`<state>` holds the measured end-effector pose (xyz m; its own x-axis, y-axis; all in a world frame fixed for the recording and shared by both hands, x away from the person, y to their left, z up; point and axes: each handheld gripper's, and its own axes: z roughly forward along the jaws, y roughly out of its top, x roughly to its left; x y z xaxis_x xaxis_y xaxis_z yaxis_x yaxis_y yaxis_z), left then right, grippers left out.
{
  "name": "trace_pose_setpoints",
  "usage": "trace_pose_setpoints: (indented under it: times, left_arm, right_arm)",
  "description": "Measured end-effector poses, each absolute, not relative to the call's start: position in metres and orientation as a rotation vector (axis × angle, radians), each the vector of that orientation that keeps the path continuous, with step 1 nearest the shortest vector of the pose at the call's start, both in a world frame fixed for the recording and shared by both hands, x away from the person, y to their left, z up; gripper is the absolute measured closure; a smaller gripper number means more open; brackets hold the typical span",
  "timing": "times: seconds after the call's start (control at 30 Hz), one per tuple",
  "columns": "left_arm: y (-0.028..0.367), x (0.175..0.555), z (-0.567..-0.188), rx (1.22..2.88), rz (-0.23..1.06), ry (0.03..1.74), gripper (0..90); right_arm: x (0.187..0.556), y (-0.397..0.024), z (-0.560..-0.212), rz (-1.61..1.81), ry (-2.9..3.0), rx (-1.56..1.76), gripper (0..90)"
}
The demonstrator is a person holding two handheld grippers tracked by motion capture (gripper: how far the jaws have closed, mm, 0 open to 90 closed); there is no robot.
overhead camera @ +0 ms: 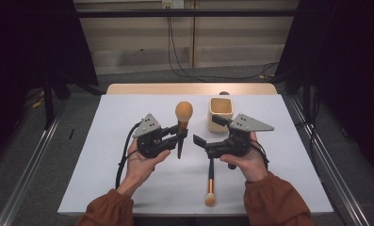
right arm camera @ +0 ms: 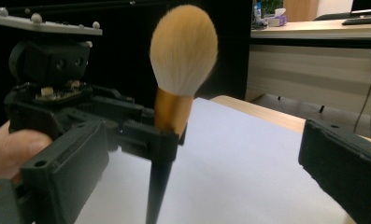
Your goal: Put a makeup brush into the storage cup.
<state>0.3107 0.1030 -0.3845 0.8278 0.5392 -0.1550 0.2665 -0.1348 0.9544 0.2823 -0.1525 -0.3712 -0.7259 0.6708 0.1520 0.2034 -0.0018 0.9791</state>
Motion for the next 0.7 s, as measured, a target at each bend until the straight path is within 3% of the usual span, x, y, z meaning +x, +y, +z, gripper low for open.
trace_pose_setpoints:
  times: [0.23,0.7]
  left_arm:
    - [0.098,0.31,-0.383,1.721,0.256,0.613,69.5]
    - [0.096,0.308,-0.382,1.701,0.266,0.616,69.5]
  right_arm:
    - [0.294,-0.138,-0.367,1.786,1.933,0.889,4.2]
    - [0.307,-0.122,-0.366,1.81,1.954,0.9,26.0]
